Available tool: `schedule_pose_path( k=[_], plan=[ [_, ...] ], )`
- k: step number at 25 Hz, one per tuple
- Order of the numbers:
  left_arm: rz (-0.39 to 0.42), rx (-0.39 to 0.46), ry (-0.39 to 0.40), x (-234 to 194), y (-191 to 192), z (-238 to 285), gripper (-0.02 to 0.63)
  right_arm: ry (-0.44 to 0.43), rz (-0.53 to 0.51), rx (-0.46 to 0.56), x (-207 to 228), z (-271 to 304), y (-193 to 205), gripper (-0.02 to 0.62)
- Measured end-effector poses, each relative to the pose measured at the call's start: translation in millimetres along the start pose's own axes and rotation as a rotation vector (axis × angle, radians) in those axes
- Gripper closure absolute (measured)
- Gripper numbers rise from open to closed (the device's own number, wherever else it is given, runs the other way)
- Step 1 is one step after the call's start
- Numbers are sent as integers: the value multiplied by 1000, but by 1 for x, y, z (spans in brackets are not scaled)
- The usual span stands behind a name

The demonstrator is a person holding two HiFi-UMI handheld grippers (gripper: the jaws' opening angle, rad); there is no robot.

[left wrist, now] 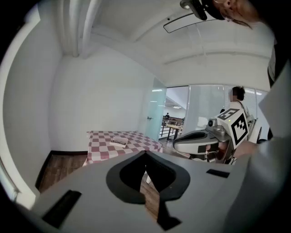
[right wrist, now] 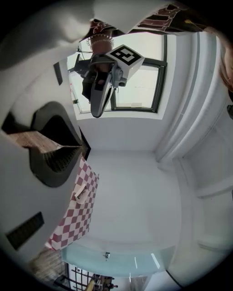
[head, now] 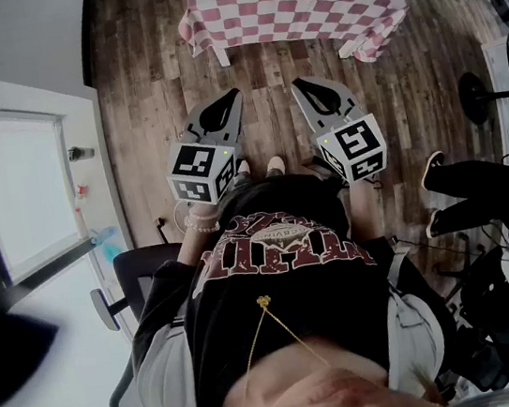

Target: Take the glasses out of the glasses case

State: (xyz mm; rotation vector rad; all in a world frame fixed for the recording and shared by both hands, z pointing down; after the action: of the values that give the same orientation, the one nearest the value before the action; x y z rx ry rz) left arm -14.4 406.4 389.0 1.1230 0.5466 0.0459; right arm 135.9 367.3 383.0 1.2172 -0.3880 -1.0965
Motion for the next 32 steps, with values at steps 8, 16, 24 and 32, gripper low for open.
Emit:
schedule_pose_path(
  k=[8,16,24,32],
  plan=[
    [-13,6,0,1,2,6,607,14,25,68,12,-1,1,569],
    [-28,7,-27,1,2,18,607,25,43,54,33,-10,18,569],
    [-57,16,-94,-3,12,24,607,24,103,65,54,-8,35,569],
    [-54,3,-57,-30,-8,55,607,52,96,58,79,12,34,569]
  ],
)
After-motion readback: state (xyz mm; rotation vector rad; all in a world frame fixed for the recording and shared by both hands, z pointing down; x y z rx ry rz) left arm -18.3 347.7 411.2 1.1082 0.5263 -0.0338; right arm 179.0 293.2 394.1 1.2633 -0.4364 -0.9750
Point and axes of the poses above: the fingertips, and each gripper's own axes: z forward along the fingers, x to its right, y out of its underside, the point moved 5 cm from there along -z, backward along the fingers, and after that the axes turned 15 degrees about -z, right-handed, at the moved point
